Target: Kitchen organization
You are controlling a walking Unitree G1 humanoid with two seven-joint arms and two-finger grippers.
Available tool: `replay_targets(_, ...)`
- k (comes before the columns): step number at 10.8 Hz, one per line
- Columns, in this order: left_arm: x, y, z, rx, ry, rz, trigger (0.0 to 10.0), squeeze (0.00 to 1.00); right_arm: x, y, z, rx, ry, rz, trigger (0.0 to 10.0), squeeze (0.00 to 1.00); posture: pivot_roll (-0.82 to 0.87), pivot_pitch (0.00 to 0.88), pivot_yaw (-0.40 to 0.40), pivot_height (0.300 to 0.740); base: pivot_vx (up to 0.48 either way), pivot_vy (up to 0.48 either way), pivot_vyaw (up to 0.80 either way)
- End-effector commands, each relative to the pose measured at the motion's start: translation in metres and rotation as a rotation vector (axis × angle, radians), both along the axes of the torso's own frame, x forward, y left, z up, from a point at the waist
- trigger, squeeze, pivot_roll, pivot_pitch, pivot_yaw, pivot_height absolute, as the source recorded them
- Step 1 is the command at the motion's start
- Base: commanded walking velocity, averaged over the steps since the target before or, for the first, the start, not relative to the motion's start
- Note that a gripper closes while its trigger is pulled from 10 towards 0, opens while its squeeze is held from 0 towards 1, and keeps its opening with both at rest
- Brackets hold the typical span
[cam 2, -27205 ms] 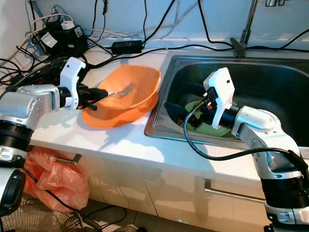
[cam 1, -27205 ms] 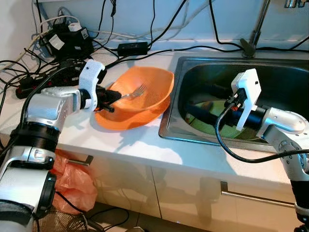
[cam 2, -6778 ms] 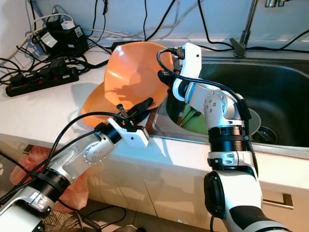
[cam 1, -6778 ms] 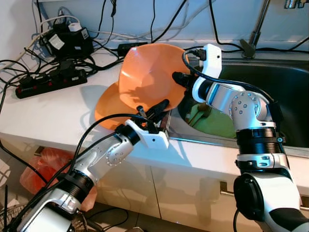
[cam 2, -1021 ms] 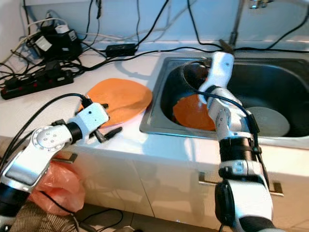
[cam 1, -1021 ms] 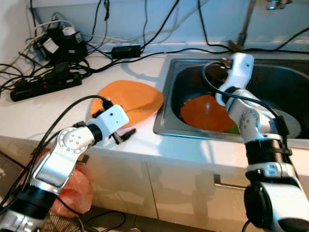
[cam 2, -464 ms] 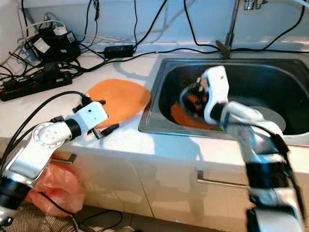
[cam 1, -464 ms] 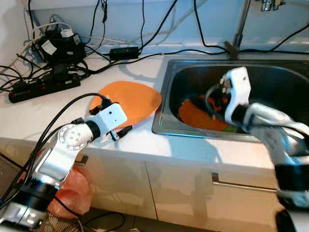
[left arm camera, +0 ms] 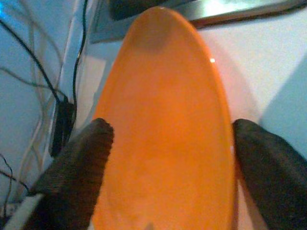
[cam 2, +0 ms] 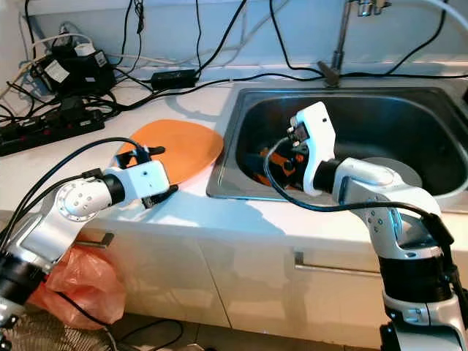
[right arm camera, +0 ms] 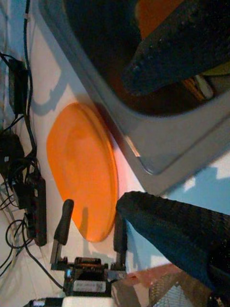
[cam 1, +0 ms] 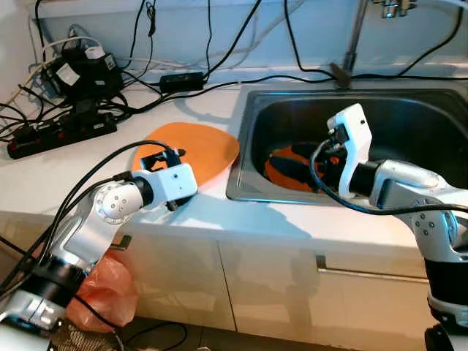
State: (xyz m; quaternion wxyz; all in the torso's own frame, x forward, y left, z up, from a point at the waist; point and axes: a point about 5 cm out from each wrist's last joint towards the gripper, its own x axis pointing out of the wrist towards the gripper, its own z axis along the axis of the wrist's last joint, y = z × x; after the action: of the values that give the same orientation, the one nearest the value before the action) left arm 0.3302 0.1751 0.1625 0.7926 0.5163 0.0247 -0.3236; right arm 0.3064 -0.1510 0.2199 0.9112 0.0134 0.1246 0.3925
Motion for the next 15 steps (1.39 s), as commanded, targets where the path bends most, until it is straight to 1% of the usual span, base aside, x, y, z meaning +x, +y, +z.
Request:
replay_targets(1,-0.004,0.011,-0.023,0.102,0.082,0.016,2.0,0.0,-0.004,0.004,0.002,0.0,-0.006,0.026,10.0,0.0,0.08,0.052,0.116,0.74,0.0,0.0,0.0)
replay_targets(2,-0.005,0.013,-0.027,0.12,0.101,0.005,0.0,0.0,-0.006,0.004,0.002,0.001,-0.006,0.028,10.0,0.0,0.08,0.055,0.118,0.74,0.0,0.0,0.0)
replay_targets(6,-0.004,0.016,-0.034,0.124,0.12,-0.004,0.0,0.0,-0.007,0.008,0.002,0.0,-0.009,0.04,10.0,0.0,0.09,0.055,0.12,0.74,0.0,0.0,0.0)
replay_targets(9,-0.003,0.015,-0.033,0.083,0.124,0.017,0.0,0.0,-0.007,0.009,0.0,-0.003,-0.007,0.042,10.0,0.0,0.08,0.055,0.119,0.74,0.0,0.0,0.0)
replay_targets(15,-0.002,0.017,-0.036,0.082,0.139,0.021,0.0,0.0,-0.007,0.012,-0.002,0.001,-0.007,0.048,10.0,0.0,0.09,0.053,0.121,0.74,0.0,0.0,0.0)
